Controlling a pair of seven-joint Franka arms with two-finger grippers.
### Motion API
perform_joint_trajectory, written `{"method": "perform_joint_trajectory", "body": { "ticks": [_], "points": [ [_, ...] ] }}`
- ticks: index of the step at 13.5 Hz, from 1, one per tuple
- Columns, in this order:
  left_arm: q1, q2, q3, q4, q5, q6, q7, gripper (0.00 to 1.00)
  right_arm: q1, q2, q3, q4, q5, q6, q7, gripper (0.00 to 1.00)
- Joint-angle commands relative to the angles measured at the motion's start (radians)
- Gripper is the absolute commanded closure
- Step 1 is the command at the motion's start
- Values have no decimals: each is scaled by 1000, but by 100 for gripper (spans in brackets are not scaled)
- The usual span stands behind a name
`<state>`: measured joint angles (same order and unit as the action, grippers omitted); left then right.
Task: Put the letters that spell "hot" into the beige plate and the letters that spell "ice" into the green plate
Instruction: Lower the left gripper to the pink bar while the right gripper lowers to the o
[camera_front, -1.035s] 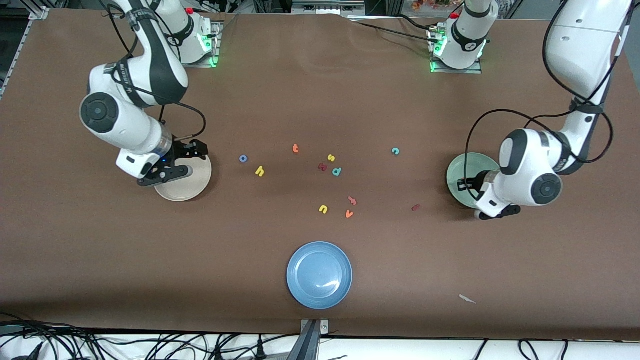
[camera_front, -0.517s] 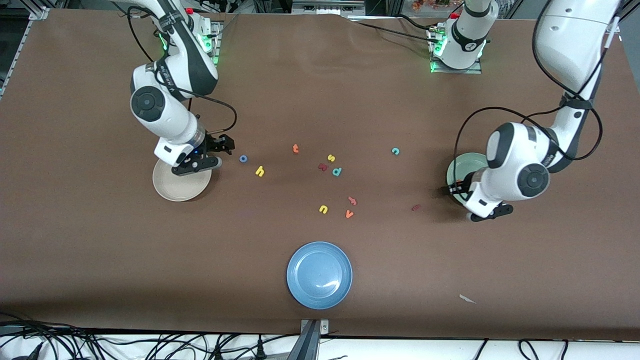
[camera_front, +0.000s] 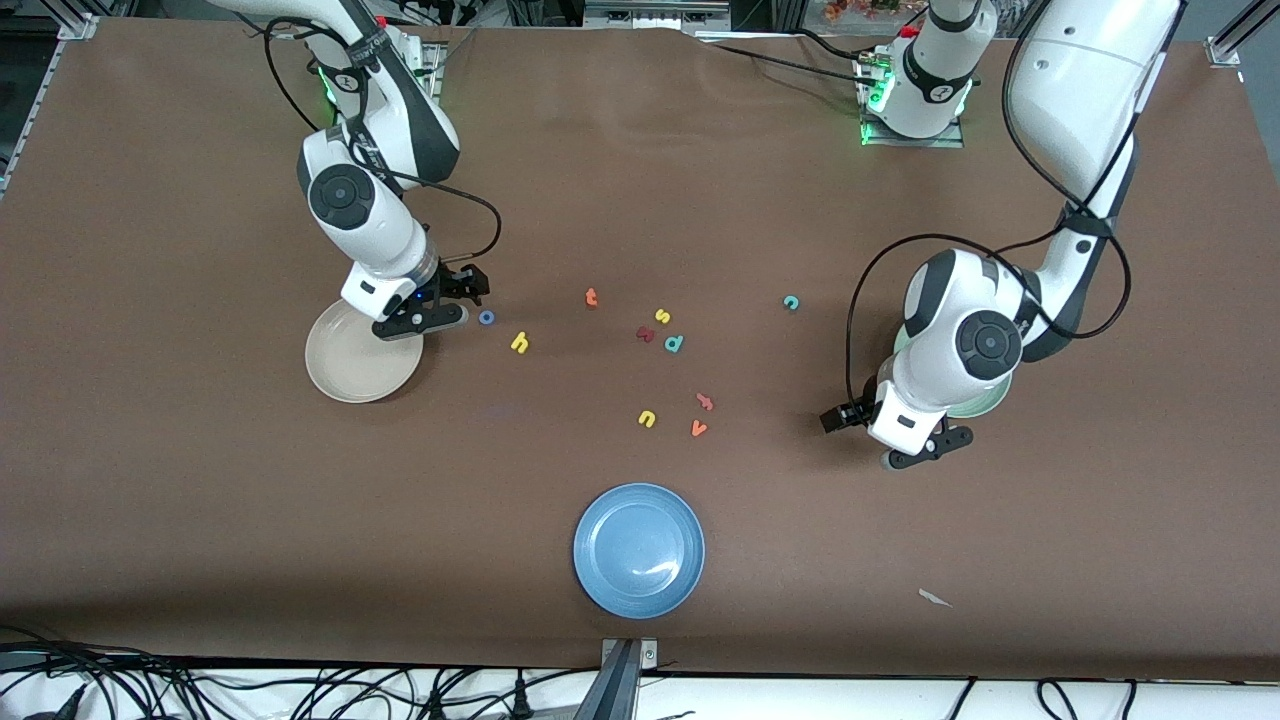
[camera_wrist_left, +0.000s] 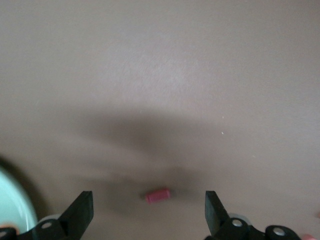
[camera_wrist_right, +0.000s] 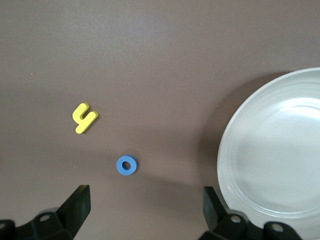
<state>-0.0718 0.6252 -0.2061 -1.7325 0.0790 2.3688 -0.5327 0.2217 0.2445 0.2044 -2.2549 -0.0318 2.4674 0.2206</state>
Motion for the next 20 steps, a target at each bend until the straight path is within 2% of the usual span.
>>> {"method": "perform_joint_trajectory", "body": {
  "ticks": [1,4,7,10,14,20],
  "points": [
    [-3,80,2,97,56,1,232,5,-7,35,33,-5,-58,44,77,0],
    [7,74,1,99,56,-44,454,15,-4,79,38,-5,-140,93,149,0],
    [12,45,-1,100,48,-195,633,24,1,104,44,-5,-154,110,163,0],
    [-11,57,-1,99,44,-198,648,26,1,130,44,-5,-160,140,163,0],
    [-32,91,1,99,41,-197,660,43,1,134,44,-8,-169,142,164,5],
    [-32,126,1,100,28,-189,658,47,10,180,46,-9,-223,206,252,4]
  ]
}}
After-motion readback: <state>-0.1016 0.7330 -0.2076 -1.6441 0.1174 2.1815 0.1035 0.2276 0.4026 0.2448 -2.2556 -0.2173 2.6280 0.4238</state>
